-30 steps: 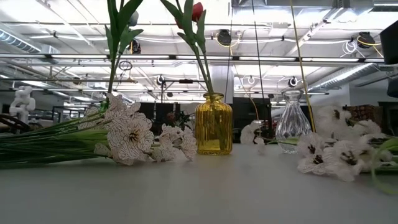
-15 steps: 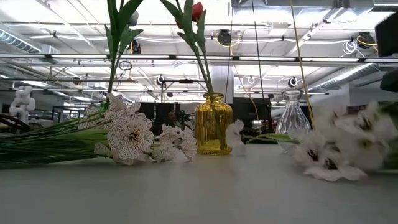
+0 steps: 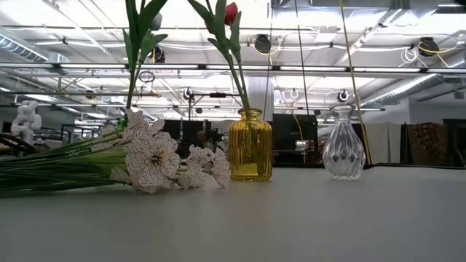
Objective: Sort flowers into vase by color
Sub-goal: Put the bottom right white flowers into the transparent flower vase
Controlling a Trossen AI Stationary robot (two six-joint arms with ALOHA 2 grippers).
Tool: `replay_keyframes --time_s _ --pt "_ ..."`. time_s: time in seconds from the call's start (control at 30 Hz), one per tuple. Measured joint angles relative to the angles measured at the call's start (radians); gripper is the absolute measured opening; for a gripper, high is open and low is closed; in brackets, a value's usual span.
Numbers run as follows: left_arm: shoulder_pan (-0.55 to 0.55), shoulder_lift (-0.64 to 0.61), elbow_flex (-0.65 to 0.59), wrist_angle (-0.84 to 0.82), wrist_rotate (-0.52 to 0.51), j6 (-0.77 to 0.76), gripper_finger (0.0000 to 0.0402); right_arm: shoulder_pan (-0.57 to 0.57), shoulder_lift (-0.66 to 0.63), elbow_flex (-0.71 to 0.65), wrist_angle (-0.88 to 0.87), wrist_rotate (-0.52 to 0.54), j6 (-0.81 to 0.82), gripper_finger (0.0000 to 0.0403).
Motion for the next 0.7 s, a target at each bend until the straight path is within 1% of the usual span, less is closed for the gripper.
replay_keyframes --time_s 0.1,0.2,0.3,0.37,0.43,0.53,0.63,0.7 --pt "0.000 0.000 0.000 0.000 0.000 0.000 0.0194 0.035 -0.082 0.000 0.048 0.175 -0.133 0.0004" --pt "0.000 0.000 0.000 0.000 0.000 0.000 0.0194 0.056 -0.142 0.000 0.115 0.354 -0.302 0.0004" --pt "0.000 0.000 0.000 0.006 0.000 0.000 0.0194 0.048 -0.181 0.000 0.181 0.536 -0.444 0.0004" --pt "0.000 0.000 0.000 0.007 -0.002 0.000 0.0194 0.019 -0.200 0.000 0.220 0.633 -0.513 0.0004" --pt "0.000 0.000 0.000 0.007 -0.007 0.000 0.0194 -0.032 -0.218 0.000 0.253 0.658 -0.581 0.0004" --pt "0.000 0.000 0.000 0.006 -0.008 -0.003 0.0194 -0.137 -0.243 0.001 0.275 0.635 -0.615 0.0004" --pt "0.000 0.000 0.000 0.003 -0.008 -0.025 0.0194 -0.264 -0.263 0.001 0.273 0.558 -0.638 0.0004" --pt "0.000 0.000 0.000 0.002 -0.008 -0.027 0.0194 -0.353 -0.268 0.001 0.273 0.494 -0.612 0.0004"
